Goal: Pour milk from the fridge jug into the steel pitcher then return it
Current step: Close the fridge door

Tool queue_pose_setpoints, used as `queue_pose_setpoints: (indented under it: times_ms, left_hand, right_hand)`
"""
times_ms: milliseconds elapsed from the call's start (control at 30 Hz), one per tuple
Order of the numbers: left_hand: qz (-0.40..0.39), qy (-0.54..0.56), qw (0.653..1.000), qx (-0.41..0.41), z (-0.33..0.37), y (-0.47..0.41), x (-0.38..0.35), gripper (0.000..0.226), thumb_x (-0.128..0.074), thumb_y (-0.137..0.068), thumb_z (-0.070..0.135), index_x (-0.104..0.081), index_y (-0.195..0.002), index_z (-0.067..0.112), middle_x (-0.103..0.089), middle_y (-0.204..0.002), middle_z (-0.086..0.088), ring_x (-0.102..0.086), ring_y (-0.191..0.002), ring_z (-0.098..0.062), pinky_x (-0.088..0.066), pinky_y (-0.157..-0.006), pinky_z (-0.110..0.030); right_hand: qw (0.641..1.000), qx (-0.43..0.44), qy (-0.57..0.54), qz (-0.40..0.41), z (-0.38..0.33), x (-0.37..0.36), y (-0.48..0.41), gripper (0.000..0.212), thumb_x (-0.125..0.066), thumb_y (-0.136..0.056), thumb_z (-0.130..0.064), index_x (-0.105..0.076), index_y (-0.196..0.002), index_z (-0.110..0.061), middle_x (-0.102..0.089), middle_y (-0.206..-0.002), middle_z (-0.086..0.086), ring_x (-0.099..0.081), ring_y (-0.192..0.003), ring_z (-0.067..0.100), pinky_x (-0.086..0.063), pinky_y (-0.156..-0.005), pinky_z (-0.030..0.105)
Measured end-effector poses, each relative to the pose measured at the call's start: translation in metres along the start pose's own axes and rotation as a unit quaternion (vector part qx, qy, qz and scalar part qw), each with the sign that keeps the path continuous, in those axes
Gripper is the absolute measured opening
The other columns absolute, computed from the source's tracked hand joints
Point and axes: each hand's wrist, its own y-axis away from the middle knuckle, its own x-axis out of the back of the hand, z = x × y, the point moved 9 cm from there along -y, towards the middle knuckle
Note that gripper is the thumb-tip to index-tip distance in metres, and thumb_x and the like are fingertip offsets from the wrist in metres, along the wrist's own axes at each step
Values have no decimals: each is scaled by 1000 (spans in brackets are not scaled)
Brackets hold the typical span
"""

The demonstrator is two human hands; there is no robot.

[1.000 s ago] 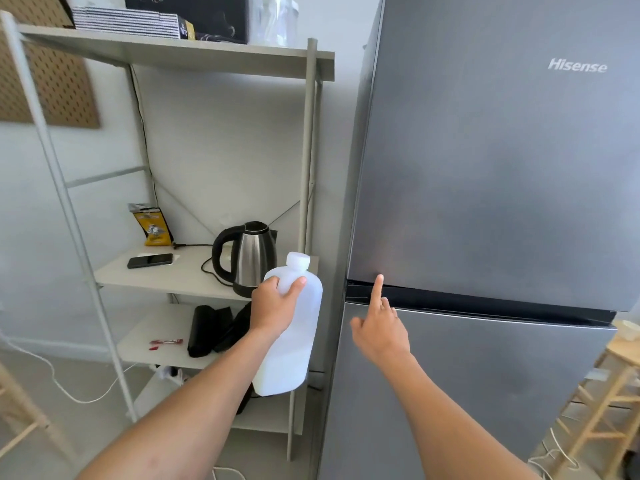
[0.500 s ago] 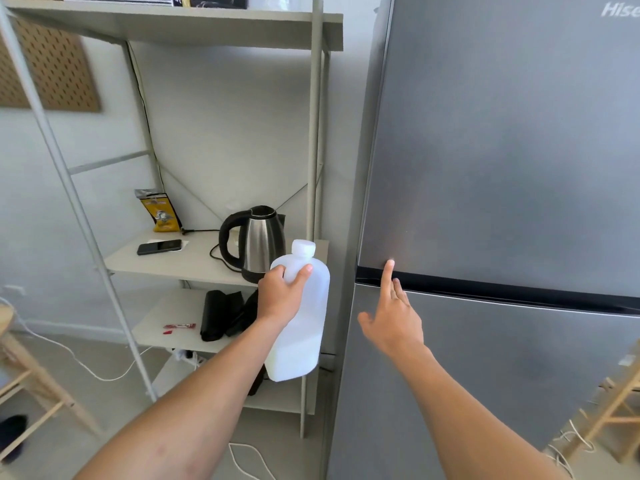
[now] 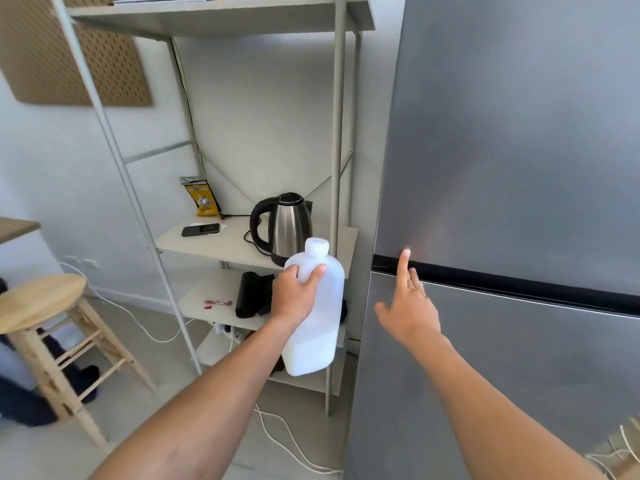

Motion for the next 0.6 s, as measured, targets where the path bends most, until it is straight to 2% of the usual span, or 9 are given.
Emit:
queue_pose_setpoints:
  times_ms: [67, 133, 200, 233, 267, 333, 400, 433, 600]
  left_hand:
    - [20, -10, 1000, 13, -3, 13, 6, 50, -62, -89, 53, -46, -70, 10, -59, -71, -14, -53, -61, -24, -42, -57, -33]
    - [48, 1, 999, 24, -3, 32, 17, 49, -63, -89, 52, -47, -71, 10, -58, -70, -13, -53, -61, -24, -42, -57, -33]
    - [73, -1, 996, 41, -8, 46, 26, 47, -63, -89, 51, -47, -70, 11, -57, -69, -12, -52, -61, -24, -42, -58, -32]
    - [87, -7, 995, 49, -10, 55, 30, 47, -63, -90, 50, -47, -70, 11, -57, -69, -12, -51, -61, -24, -41, -58, -32]
    - [106, -5, 993, 56, -10, 63, 38, 46, -63, -90, 49, -46, -70, 11, -55, -68, -12, -50, -61, -24, -40, -58, -32]
    - [128, 3, 990, 66, -9, 77, 50, 45, -62, -91, 47, -47, -70, 11, -53, -68, -11, -49, -61, -24, -39, -58, -31]
    - [159, -5, 984, 78, -14, 93, 66, 43, -60, -92, 48, -53, -77, 8, -56, -73, -11, -52, -64, -25, -42, -60, -32]
    - [177, -8, 980, 89, -20, 105, 75, 44, -59, -93, 50, -56, -83, 7, -58, -75, -11, -54, -66, -25, -43, -61, -32]
    - [235, 1, 964, 121, -36, 155, 121, 39, -61, -85, 58, -54, -79, 20, -60, -79, -9, -55, -67, -26, -45, -64, -36]
  right_hand:
    - [1000, 18, -8, -22, 1, 4, 1, 107, -56, -91, -27, 37, -143, -36, -7, -164, -2, -25, -147, 20, -51, -76, 33]
    - [997, 40, -29, -51, 4, 5, 3, 106, -55, -92, -25, 37, -142, -38, -3, -164, -1, -41, -138, 26, -51, -71, 32]
    - [994, 43, -72, -75, 8, 6, 5, 103, -54, -93, -23, 35, -143, -39, -2, -164, 1, -65, -99, 24, -46, -56, 26]
    - [990, 43, -109, -80, 11, 7, 10, 101, -53, -94, -22, 32, -145, -38, -3, -164, 0, -65, -77, 19, -43, -51, 25]
    - [984, 56, -153, -75, 11, 6, 12, 97, -52, -95, -22, 28, -147, -38, -7, -164, -1, -61, -69, 17, -44, -52, 26]
    - [968, 51, -231, -81, 16, -5, 24, 87, -51, -98, -25, 17, -152, -35, -24, -160, 0, -64, -91, 25, -50, -70, 33]
    - [949, 53, -277, -144, 6, -32, 51, 73, -51, -99, -29, -5, -155, -26, -37, -154, 5, -54, -124, 29, -47, -98, 39]
    - [937, 63, -285, -190, -3, -49, 70, 67, -52, -98, -31, -17, -154, -21, -42, -151, 6, -50, -129, 27, -43, -105, 41]
    - [872, 123, -332, -338, -68, -111, 165, 58, -63, -90, -42, -46, -141, -21, -55, -137, -5, -55, -123, 15, -44, -104, 35]
